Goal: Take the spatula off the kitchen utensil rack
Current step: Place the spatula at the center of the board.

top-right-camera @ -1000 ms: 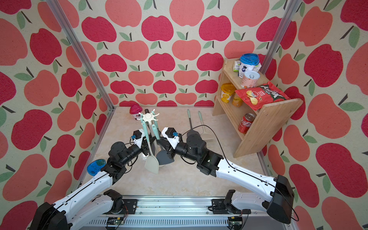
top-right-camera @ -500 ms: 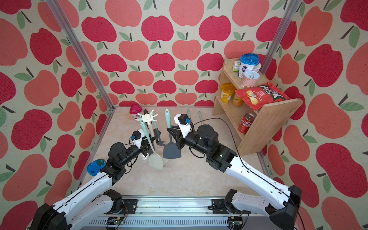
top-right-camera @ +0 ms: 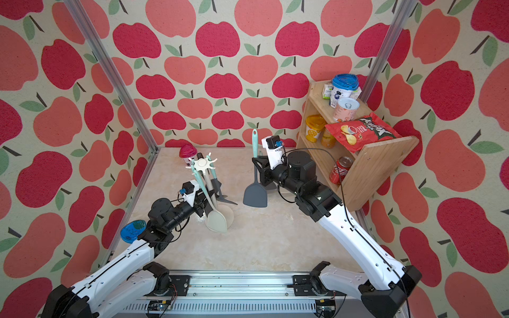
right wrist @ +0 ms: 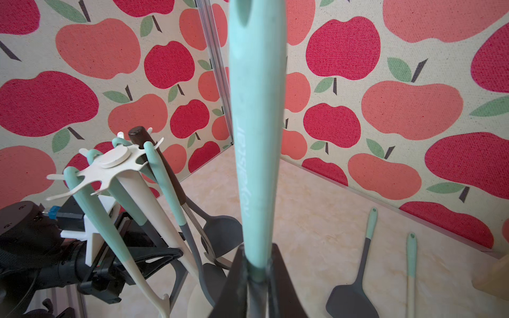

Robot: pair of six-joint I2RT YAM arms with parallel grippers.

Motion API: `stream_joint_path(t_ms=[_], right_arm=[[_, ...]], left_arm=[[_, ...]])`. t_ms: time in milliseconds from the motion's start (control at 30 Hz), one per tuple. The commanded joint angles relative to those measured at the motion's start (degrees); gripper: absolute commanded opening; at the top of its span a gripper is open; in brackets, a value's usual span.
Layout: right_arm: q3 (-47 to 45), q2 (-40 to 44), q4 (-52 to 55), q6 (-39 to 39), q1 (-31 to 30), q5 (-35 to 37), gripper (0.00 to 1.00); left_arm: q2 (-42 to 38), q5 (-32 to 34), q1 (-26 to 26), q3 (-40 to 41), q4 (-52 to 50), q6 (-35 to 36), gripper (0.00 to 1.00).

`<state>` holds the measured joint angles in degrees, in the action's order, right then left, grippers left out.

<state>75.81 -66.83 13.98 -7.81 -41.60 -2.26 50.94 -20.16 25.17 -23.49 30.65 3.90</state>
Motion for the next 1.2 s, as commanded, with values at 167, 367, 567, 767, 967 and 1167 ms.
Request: stream_joint_path(t_ms=[167, 367, 567, 767, 967, 1167], right_arm=[[7.5, -7.8, 4.2, 5.2, 3.9, 0.5, 0.00], [11.9, -14.3, 3.6, 2.2, 10.7, -10.0, 0.00], [20.6, -23.6, 6.6, 2.0, 14.8, -18.4, 0.00], [31.4, -33.7, 11.2, 2.8, 16.8, -23.0, 0.00], [38.4, -40.4, 14.0, 3.5, 17.1, -23.4, 0.00], [45.4, -48.0, 15.9, 3.1, 17.4, -24.8, 0.00]], left_arm=[[1.3, 2.7, -1.0, 2.4, -10.7, 2.6, 0.00], [0.2, 2.5, -0.9, 2.7, -11.2, 2.4, 0.00], [0.0, 2.2, -0.9, 2.7, -11.4, 2.3, 0.00], [-0.2, 2.1, -0.9, 2.7, -11.6, 2.5, 0.00], [-1.2, 2.2, -0.9, 2.6, -12.7, 2.7, 0.00], [-1.2, 2.0, -0.9, 2.5, -12.8, 2.7, 0.00]])
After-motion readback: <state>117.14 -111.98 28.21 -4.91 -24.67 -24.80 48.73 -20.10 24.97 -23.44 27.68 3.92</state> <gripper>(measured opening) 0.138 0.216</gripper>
